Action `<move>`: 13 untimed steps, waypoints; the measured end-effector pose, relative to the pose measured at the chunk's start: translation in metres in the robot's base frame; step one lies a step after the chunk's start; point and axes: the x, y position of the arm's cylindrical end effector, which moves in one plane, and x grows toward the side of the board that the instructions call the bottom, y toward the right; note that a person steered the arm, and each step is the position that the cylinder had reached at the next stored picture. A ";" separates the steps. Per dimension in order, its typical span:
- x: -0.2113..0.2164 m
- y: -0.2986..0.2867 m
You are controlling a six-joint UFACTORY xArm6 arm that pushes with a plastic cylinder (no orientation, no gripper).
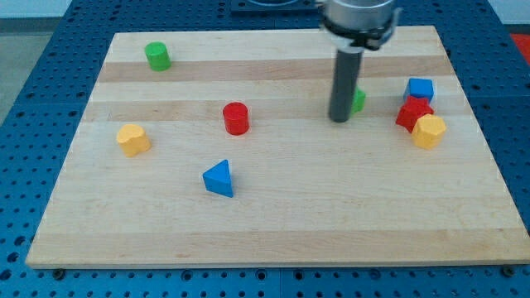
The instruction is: Place the green star to the left of blue cube
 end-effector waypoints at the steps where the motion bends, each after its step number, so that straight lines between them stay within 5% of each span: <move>1: -0.014 0.031; 4: -0.064 -0.079; 8: -0.048 0.008; 10: -0.095 0.017; 13: -0.065 0.047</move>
